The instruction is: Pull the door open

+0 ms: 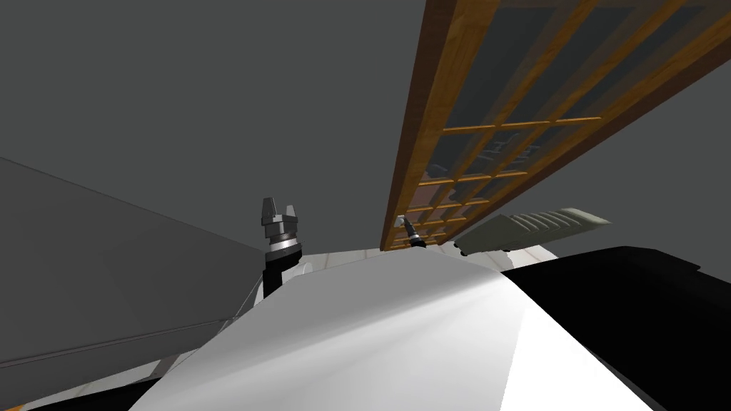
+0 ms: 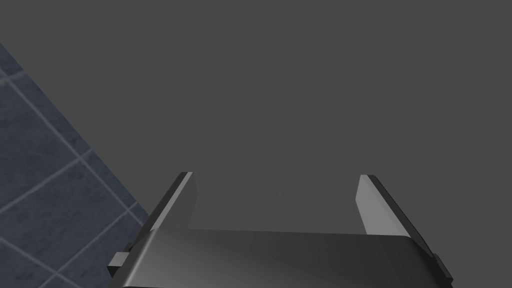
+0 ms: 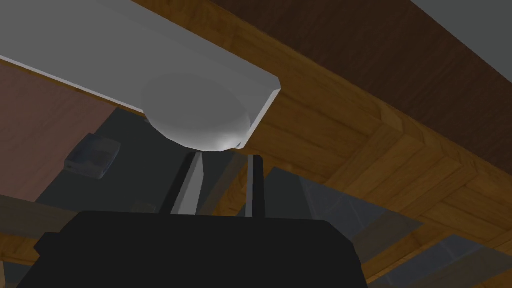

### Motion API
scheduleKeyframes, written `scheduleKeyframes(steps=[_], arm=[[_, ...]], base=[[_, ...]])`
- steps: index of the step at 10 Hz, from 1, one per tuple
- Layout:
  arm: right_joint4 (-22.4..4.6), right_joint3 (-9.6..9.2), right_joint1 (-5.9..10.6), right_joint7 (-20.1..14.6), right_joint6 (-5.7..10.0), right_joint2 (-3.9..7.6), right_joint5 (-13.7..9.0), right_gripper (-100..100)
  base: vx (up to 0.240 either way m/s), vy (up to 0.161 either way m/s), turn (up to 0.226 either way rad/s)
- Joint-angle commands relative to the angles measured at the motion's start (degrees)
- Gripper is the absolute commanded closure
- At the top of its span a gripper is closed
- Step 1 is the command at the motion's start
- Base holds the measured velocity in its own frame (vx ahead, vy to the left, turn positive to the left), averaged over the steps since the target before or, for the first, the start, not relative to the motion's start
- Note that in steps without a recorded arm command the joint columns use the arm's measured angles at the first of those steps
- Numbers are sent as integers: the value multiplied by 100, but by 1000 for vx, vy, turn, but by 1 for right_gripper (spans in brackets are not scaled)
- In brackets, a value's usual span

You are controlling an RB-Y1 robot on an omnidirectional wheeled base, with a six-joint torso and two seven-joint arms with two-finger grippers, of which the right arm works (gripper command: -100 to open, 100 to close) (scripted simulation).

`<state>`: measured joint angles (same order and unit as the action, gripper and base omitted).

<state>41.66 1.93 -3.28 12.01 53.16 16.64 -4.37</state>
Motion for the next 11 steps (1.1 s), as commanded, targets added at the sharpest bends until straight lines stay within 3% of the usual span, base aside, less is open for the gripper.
scheduleKeyframes(steps=[1,11], arm=[[-44,6,-14,239,36,1,63,-100],[-201,143,-95,1716,266,82,457,-100]], base=[[-15,21,-42],[-12,24,-37]])
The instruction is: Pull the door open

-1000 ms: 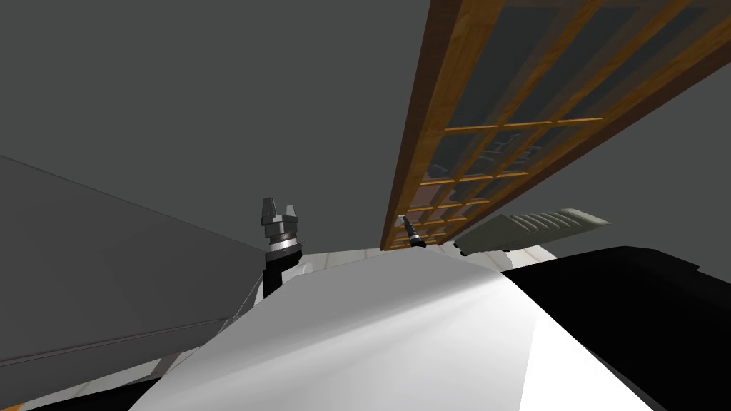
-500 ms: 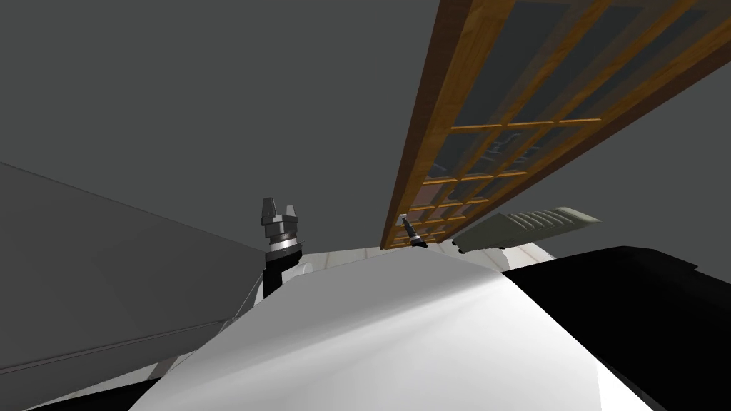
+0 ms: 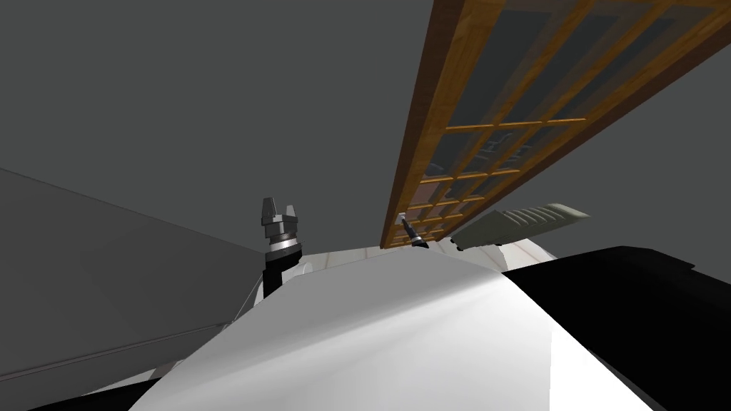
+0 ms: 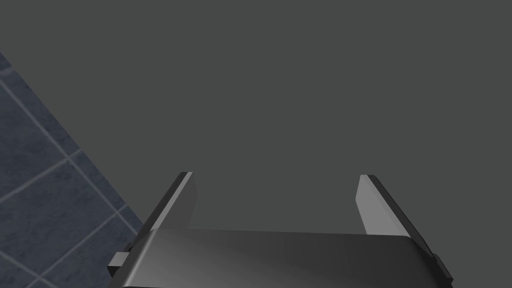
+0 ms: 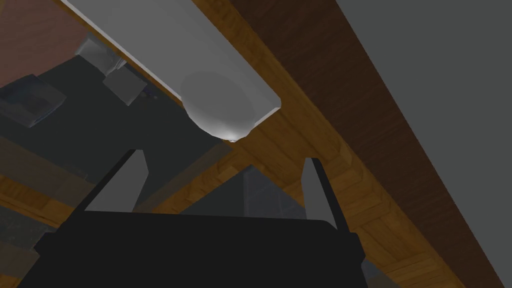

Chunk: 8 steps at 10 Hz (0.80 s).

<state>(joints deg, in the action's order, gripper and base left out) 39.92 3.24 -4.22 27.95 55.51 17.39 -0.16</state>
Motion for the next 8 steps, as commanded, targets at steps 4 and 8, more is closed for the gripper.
scheduleKeyframes(steps=[4,8], arm=[[-77,57,-28,685,104,32,162,-100],[-129,102,-54,1156,179,59,290,-100]], base=[[-14,19,-27],[-14,21,-36]])
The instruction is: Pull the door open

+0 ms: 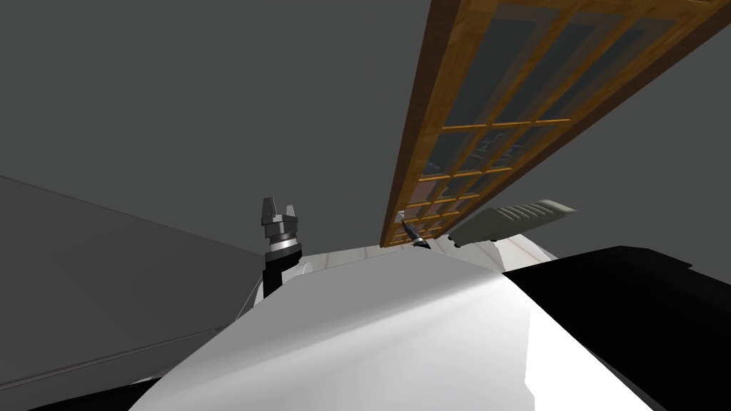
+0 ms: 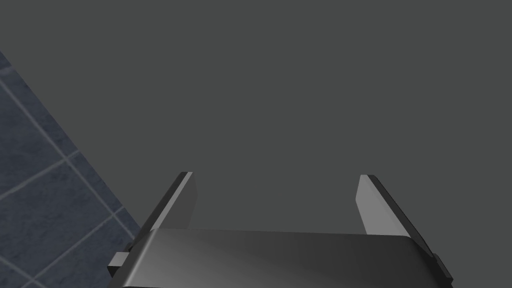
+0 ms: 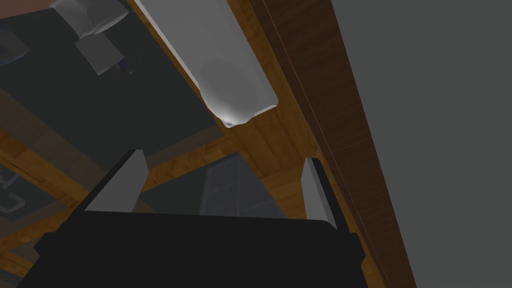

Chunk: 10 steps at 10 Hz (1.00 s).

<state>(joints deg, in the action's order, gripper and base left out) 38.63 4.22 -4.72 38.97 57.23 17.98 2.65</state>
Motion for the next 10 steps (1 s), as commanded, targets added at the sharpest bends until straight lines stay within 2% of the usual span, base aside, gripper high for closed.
scheduleKeyframes(steps=[1,4,5,10], arm=[[-26,26,-17,286,44,13,74,-100],[-76,70,-43,727,117,39,200,-100],[-76,70,-43,757,117,39,200,-100],[-168,149,-90,1583,249,86,427,-100]], base=[[-22,16,-45],[-18,20,-39],[-11,19,-20],[-17,18,-40]])
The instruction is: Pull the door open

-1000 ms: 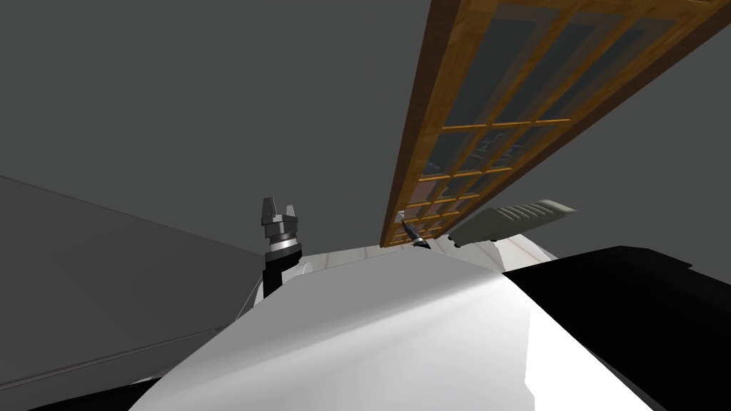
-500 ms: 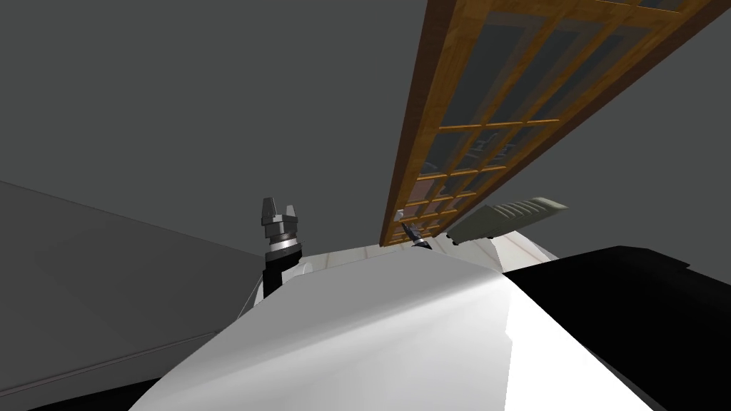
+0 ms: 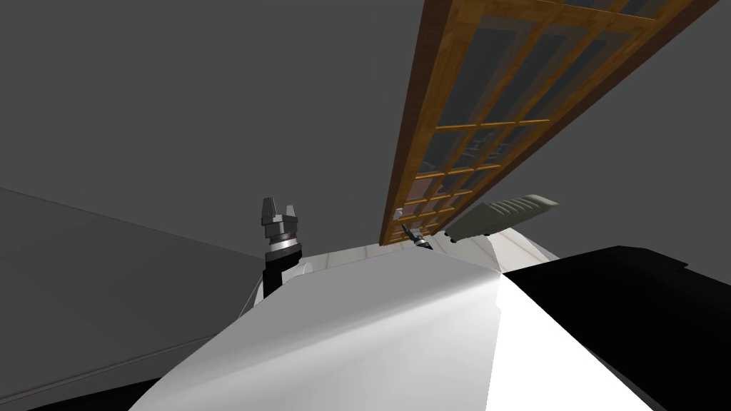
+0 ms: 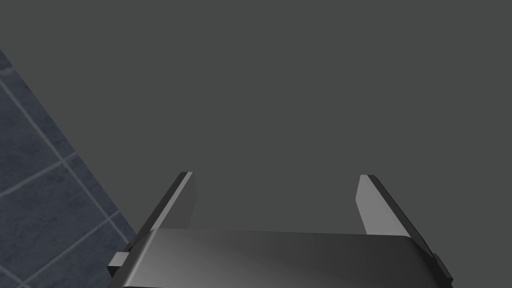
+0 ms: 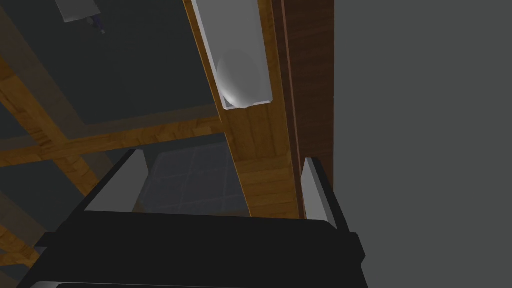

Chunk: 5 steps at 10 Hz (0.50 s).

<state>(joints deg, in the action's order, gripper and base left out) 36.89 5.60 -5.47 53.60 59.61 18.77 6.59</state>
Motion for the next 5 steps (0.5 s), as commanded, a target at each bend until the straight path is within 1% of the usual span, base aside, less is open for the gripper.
scheduleKeyframes(steps=[1,5], arm=[[6,11,-15,199,11,7,33,-100],[-62,70,-50,872,109,41,203,-100]], base=[[-15,20,-22],[-17,18,-38]])
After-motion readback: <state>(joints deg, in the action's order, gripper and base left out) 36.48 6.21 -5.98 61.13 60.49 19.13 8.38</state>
